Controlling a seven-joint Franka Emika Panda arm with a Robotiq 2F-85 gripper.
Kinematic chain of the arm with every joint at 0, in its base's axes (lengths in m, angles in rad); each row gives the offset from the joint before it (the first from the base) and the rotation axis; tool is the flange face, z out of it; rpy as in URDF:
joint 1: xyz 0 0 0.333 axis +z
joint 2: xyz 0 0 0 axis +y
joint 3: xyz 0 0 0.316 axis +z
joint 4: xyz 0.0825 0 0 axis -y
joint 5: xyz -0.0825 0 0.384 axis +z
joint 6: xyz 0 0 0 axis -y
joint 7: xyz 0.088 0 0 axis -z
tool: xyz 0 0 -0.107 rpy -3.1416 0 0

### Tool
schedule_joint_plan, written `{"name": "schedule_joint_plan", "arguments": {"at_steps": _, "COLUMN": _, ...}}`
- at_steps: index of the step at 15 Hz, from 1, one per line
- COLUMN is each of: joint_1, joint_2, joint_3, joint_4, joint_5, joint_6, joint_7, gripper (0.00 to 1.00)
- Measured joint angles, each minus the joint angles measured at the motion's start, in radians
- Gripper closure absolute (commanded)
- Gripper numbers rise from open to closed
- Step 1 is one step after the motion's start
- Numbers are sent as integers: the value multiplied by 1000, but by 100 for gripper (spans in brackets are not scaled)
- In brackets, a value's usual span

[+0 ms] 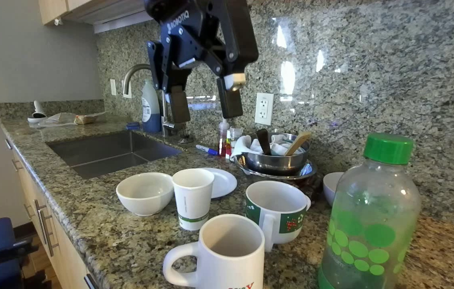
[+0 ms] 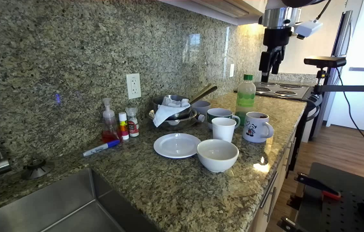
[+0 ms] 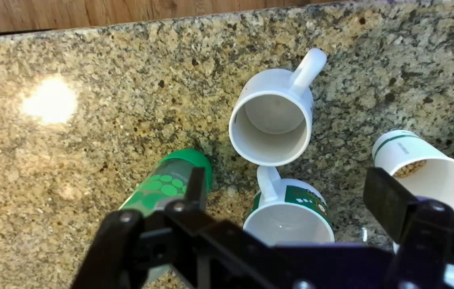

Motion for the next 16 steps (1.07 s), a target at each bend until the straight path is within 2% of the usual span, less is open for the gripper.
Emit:
{"name": "schedule_joint_plan", "arguments": {"at_steps": 10, "joint_1": 2, "joint_2": 114, "joint_3": 21, "joint_4": -37, "joint_5": 42, "joint_6": 55, "joint_7": 232, "gripper": 0}}
{"name": "schedule_joint_plan", "arguments": {"at_steps": 16, "joint_1": -42, "joint_2": 135, "joint_3": 19, "joint_4": -122, "joint_5": 43, "joint_6": 94, "joint_7": 368, "gripper": 0}}
